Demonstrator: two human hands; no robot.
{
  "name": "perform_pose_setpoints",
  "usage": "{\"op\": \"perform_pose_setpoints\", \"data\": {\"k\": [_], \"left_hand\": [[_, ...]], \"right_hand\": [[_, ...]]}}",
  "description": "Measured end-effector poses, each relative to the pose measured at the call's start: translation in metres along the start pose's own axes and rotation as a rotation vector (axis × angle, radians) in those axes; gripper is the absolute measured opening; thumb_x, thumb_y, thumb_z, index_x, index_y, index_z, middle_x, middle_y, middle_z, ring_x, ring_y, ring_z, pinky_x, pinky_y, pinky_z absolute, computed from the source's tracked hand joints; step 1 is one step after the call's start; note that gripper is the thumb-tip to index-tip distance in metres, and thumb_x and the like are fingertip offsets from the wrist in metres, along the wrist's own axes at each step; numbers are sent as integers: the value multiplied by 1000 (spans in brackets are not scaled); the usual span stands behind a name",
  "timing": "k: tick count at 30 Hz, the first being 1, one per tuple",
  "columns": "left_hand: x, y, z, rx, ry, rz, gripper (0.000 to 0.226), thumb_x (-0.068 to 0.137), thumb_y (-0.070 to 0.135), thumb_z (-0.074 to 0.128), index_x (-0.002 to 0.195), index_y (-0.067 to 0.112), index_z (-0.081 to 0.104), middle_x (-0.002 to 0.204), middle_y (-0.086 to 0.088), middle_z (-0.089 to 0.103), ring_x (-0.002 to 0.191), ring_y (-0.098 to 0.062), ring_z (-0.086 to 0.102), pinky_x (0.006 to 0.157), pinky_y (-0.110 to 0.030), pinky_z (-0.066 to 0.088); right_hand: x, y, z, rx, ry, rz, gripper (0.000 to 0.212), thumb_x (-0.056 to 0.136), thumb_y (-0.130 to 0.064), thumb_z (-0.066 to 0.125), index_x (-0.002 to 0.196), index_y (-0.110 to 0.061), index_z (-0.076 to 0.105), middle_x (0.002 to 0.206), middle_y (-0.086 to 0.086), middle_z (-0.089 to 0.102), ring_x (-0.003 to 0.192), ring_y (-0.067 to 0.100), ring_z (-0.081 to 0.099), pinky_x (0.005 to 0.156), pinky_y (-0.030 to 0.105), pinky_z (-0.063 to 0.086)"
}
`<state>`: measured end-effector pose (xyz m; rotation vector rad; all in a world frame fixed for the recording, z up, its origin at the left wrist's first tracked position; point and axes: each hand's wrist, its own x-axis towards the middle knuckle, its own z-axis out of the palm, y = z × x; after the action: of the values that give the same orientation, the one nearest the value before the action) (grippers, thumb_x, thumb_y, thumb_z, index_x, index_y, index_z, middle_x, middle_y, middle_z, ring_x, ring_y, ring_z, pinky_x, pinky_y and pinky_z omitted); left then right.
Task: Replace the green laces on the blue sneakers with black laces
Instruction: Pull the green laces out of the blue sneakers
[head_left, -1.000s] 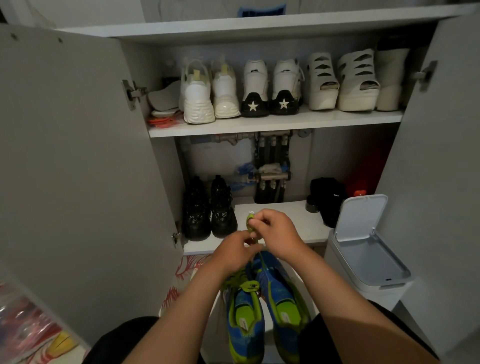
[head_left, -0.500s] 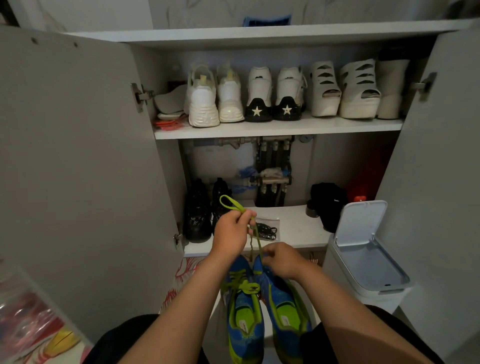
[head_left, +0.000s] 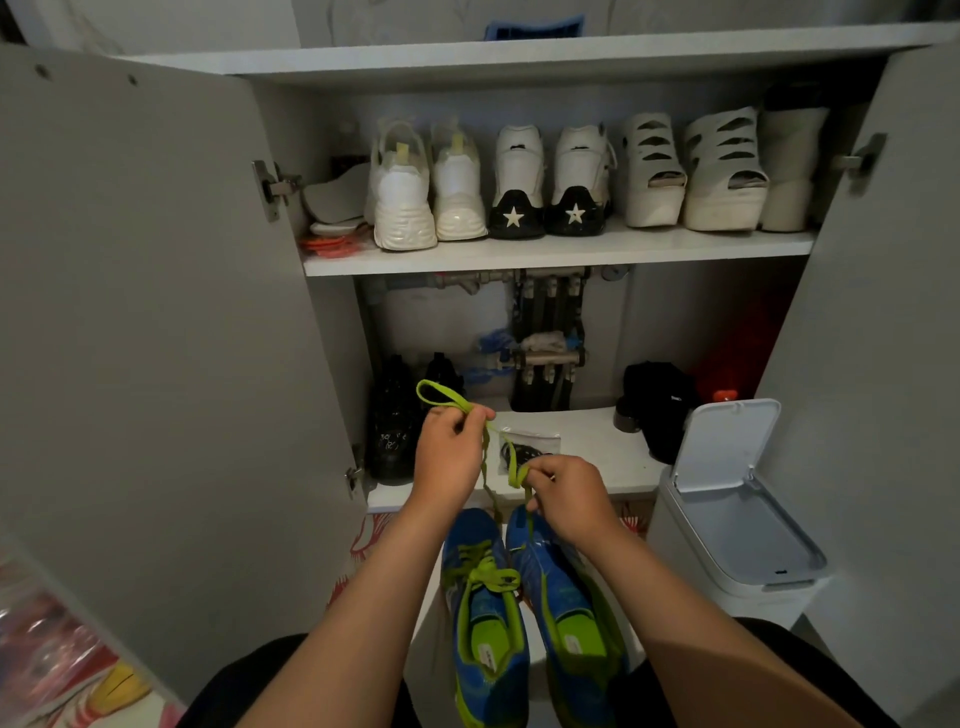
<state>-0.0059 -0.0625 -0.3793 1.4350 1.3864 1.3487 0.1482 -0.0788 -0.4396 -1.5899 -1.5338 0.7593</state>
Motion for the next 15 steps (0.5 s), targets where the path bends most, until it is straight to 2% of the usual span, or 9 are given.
{"op": "perform_pose_setpoints", "data": {"k": [2,5,8,10,12,15], "left_hand": [[-2,-5,4,3,-44,-48,22,96,32,56,82,30,73,91,-4,64,78,-19,64,75,-44,53],[-4,-15,10,17,-130,-109,23,97,27,54,82,26,71,68,-1,65,61,-14,62,63,-34,49],[-2,-26,19,22,-229,-181,23,100,21,45,85,15,61,83,-2,72,52,-13,60,53,-24,45],[-1,-33,25,-6,-288,-250,21,101,19,42,85,13,53,80,-5,73,48,-17,56,47,-22,41],[1,-40,29,52,-343,-263,21,100,18,43,83,13,54,66,-6,66,51,-20,51,51,-26,39],[5,-51,36,239,-438,-213,23,96,20,49,74,20,59,65,0,57,66,-19,52,65,-31,40]], "right_hand": [[4,2,0,15,6,11,22,97,-9,54,91,-11,75,62,-4,67,49,2,63,53,14,46],[10,6,-1,-14,-8,53,23,98,-9,51,87,-7,72,61,3,68,49,7,64,58,26,54],[17,13,-1,-45,25,148,27,101,-11,45,82,-6,65,60,8,67,44,14,65,51,27,53],[21,18,-4,-17,20,269,28,103,-12,40,83,-8,59,64,16,67,41,20,65,43,28,52],[23,23,-7,-30,-28,339,22,102,-8,40,86,-9,56,73,19,66,44,25,64,44,30,52],[30,35,-10,-205,-75,269,18,97,-6,48,85,-10,61,89,15,68,70,25,62,63,29,47]]}}
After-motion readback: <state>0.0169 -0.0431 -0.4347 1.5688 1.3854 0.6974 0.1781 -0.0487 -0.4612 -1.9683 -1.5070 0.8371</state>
